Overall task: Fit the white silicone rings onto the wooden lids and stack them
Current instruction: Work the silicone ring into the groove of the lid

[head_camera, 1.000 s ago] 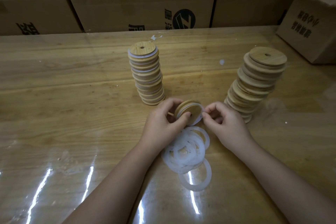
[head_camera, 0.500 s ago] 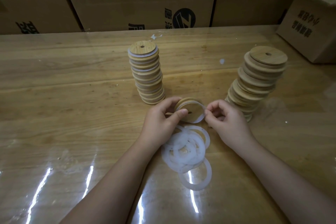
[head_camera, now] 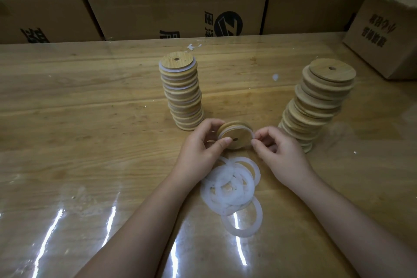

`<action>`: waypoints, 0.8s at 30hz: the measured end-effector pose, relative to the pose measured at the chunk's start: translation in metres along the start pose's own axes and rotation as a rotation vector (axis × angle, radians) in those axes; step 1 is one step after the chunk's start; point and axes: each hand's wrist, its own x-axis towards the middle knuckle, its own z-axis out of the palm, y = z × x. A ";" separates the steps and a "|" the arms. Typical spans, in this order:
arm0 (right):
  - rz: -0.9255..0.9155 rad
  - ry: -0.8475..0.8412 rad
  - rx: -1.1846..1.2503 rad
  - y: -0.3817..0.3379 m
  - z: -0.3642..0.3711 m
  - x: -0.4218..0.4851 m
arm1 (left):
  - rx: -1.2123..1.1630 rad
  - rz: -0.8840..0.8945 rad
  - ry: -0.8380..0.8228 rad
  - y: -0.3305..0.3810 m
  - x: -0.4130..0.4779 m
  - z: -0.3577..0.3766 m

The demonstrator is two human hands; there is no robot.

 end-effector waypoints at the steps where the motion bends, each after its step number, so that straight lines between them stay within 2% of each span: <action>1: 0.004 0.006 0.012 0.000 0.000 0.000 | -0.001 0.005 0.008 -0.001 0.000 0.000; 8: 0.013 0.030 0.065 -0.001 -0.002 0.000 | 0.109 0.075 0.019 -0.004 -0.001 0.000; 16: -0.069 0.078 0.067 -0.002 -0.004 -0.001 | 0.289 0.193 0.061 -0.002 -0.004 0.001; 24: -0.035 0.066 0.215 -0.003 -0.003 -0.003 | 0.406 0.253 0.026 -0.006 -0.004 -0.001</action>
